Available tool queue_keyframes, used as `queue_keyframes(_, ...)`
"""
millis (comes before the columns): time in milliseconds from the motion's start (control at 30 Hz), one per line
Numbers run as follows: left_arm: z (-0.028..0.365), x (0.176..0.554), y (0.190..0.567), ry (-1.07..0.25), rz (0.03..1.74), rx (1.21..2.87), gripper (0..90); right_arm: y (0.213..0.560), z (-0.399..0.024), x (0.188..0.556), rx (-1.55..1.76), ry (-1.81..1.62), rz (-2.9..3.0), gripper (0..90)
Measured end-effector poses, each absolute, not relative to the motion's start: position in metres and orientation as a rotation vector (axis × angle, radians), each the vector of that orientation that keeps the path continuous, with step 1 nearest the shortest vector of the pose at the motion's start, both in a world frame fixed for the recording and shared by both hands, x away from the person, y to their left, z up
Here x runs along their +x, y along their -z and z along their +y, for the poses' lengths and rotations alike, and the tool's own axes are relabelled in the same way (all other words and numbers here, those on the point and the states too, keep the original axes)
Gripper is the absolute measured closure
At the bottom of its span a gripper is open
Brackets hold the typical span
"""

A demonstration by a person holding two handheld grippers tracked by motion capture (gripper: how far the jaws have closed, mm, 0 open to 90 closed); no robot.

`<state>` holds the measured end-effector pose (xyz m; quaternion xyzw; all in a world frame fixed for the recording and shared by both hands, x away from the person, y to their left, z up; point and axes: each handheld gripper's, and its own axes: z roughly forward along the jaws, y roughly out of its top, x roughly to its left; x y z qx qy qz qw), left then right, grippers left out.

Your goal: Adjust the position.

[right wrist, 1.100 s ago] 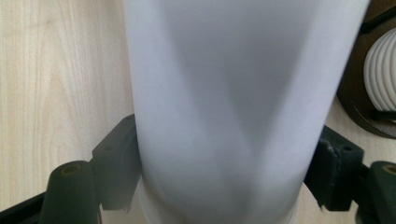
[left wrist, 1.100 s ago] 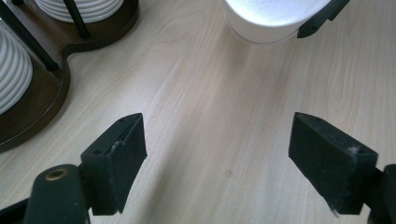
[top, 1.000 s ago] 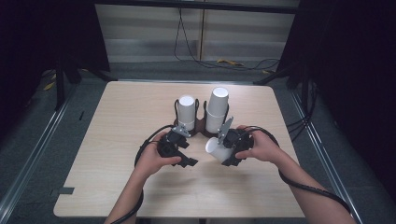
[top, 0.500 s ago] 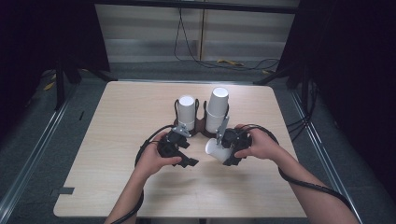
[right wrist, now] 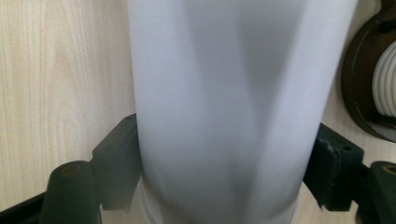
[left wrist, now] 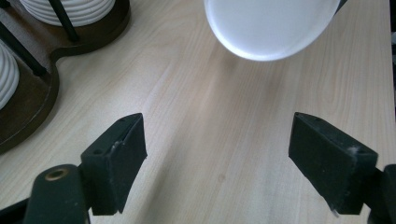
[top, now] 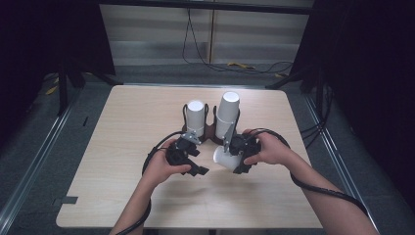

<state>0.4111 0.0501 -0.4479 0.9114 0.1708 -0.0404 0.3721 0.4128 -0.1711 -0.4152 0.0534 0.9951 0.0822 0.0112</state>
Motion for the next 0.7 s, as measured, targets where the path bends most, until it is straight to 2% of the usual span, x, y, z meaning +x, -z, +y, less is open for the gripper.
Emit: queue_keyframes(700, 0.05, 0.41, 0.442, 0.118, 0.441, 2.292, 17.5, 0.409, -0.16, 0.413, 0.108, -0.222, 3.118, 23.5)
